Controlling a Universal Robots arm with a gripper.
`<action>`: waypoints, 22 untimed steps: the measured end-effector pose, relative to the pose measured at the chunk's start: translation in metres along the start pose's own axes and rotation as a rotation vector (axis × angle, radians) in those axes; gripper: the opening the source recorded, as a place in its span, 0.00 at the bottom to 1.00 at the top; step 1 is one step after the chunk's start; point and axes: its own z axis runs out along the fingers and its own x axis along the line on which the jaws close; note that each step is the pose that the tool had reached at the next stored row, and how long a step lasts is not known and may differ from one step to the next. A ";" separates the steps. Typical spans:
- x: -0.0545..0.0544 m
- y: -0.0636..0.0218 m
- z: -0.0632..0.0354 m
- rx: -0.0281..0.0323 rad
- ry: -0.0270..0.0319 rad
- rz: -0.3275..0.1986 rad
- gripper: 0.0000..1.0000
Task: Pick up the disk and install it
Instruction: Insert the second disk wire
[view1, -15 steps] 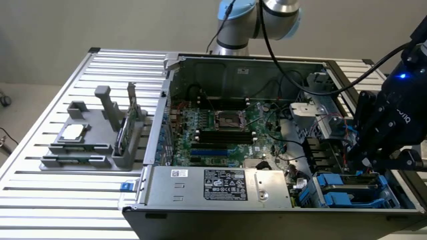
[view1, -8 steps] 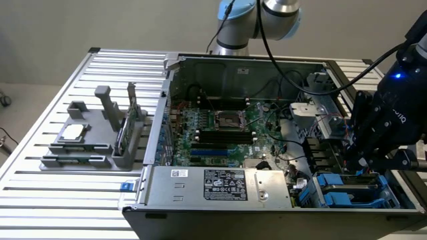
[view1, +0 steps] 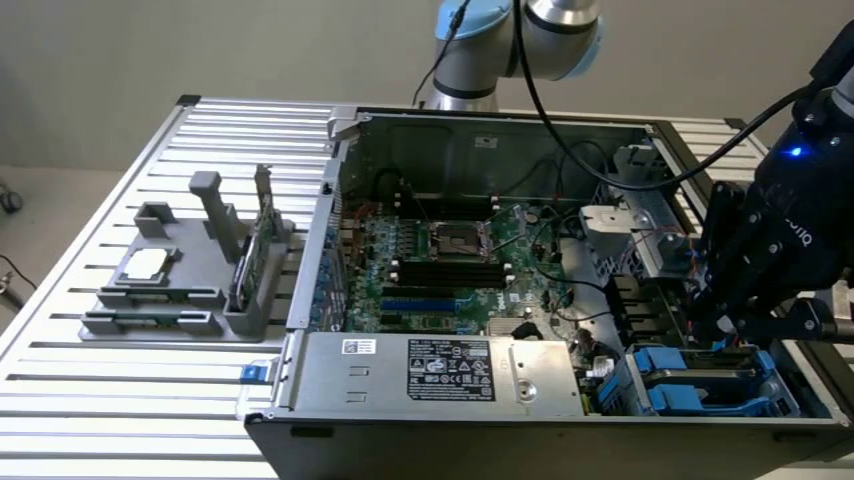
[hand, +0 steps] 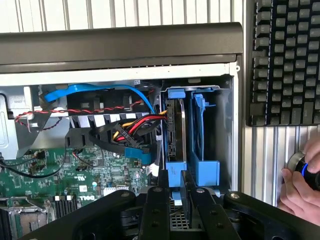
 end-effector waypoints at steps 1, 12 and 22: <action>0.000 0.0000 0.0000 0.0000 0.0000 0.000 0.24; 0.021 -0.0004 -0.0036 -0.0002 -0.0051 0.002 0.24; 0.024 0.0074 -0.0052 0.0001 -0.0249 0.010 0.24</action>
